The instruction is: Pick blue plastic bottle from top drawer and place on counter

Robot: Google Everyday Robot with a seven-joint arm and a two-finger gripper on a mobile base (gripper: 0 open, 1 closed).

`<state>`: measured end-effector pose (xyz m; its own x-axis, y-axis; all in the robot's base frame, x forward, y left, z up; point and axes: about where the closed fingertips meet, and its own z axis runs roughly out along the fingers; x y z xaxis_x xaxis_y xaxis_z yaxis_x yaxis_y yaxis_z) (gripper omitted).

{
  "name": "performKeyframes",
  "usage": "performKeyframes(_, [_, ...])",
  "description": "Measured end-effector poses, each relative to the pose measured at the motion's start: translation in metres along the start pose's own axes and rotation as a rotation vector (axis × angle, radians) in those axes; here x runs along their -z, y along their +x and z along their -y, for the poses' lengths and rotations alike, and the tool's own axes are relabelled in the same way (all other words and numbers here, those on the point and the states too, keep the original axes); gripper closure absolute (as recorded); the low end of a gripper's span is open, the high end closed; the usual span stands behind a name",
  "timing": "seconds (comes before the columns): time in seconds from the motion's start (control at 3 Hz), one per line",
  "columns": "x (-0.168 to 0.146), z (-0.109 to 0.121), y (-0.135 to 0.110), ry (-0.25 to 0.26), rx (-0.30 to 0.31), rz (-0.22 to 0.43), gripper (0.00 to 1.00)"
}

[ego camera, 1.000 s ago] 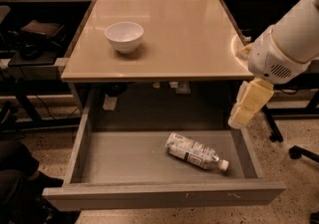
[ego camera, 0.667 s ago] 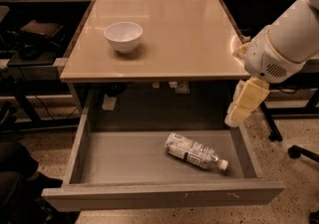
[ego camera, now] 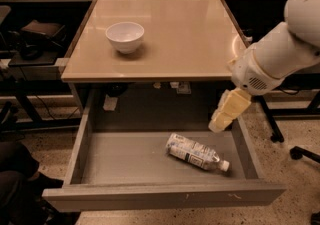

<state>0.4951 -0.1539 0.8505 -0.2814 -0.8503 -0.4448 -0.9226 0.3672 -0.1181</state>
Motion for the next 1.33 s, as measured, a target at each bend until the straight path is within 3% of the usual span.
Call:
performKeyframes(0.67, [-0.129,0.017,-0.016,-0.025,-0.149,0.101,0.00])
performKeyframes(1.0, [-0.129,0.017,-0.016,-0.025,-0.149,0.101,0.00])
performKeyframes(1.33, [-0.143,0.007,0.004,-0.011,-0.220,0.142,0.00])
